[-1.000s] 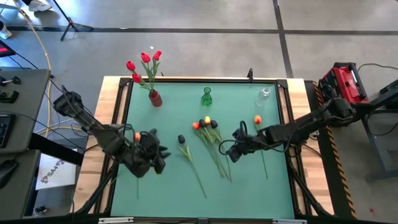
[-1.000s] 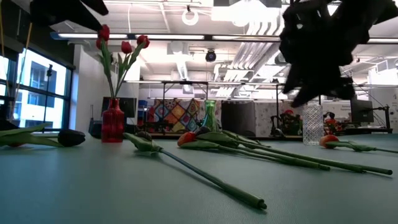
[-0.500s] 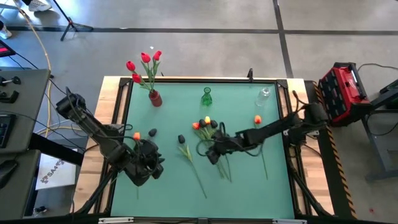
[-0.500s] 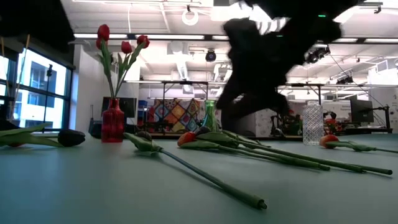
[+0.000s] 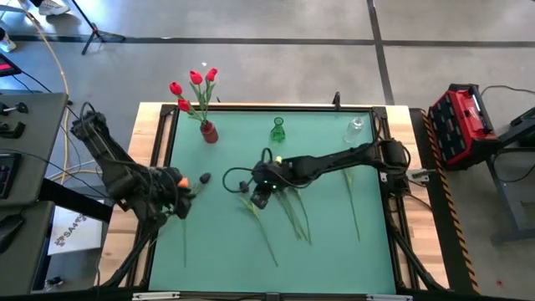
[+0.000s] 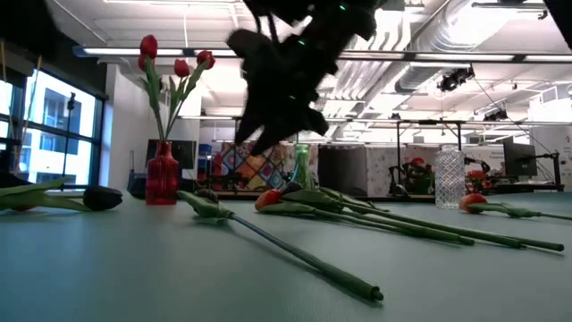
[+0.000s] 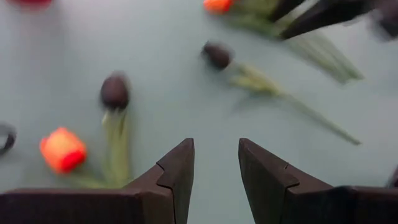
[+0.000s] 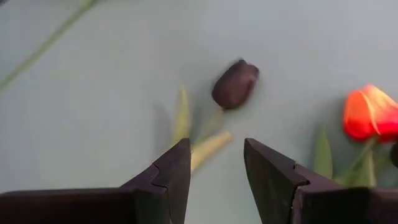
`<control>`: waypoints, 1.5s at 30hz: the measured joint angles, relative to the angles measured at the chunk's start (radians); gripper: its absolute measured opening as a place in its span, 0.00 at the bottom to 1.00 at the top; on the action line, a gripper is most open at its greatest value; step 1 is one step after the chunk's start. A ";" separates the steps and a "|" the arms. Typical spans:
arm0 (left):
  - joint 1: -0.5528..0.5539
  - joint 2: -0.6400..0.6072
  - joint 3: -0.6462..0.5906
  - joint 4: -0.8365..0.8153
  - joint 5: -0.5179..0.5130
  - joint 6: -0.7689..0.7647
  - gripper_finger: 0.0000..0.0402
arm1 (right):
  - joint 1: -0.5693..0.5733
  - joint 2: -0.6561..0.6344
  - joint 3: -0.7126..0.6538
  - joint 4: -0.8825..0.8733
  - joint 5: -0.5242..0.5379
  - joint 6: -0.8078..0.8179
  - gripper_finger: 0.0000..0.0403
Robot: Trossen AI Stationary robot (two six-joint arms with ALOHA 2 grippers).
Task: Sort flowers into vase by color
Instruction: Put the orange tulip into the transparent vase
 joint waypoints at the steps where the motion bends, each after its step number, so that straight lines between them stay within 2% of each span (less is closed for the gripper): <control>1: -0.007 -0.017 -0.040 0.010 0.024 -0.038 0.28 | 0.000 0.004 0.014 -0.011 0.002 0.006 0.34; 5: -0.019 -0.057 -0.163 0.098 0.107 -0.105 0.28 | 0.000 -0.008 0.018 -0.071 0.040 0.068 0.34; 8: -0.004 -0.057 -0.206 0.139 0.109 -0.100 0.28 | 0.004 -0.039 -0.008 -0.146 0.068 0.128 0.34; 11: 0.022 -0.047 -0.220 0.144 0.110 -0.095 0.28 | 0.005 -0.060 -0.055 -0.262 0.096 0.192 0.34; 19: 0.096 -0.032 -0.221 0.152 0.121 0.000 0.28 | -0.009 -0.122 -0.174 -0.463 0.050 0.286 0.34; 24: 0.099 -0.033 -0.221 0.211 0.133 0.066 0.28 | -0.018 -0.268 -0.267 -0.644 0.129 0.363 0.34; 30: 0.100 -0.033 -0.221 0.246 0.045 0.099 0.28 | -0.070 -0.538 -0.538 -0.580 0.111 0.560 0.34; 33: 0.114 -0.033 -0.221 0.265 0.030 0.126 0.28 | -0.107 -0.628 -0.651 -0.552 0.079 0.618 0.34; 37: 0.140 -0.033 -0.221 0.297 0.030 0.147 0.28 | -0.139 -0.691 -0.709 -0.564 0.074 0.634 0.34; 42: 0.169 -0.033 -0.221 0.360 0.030 0.204 0.33 | -0.168 -0.721 -0.713 -0.665 0.150 0.630 0.34; 45: 0.186 -0.033 -0.221 0.375 0.030 0.220 0.37 | -0.210 -0.722 -0.740 -0.657 0.177 0.578 0.34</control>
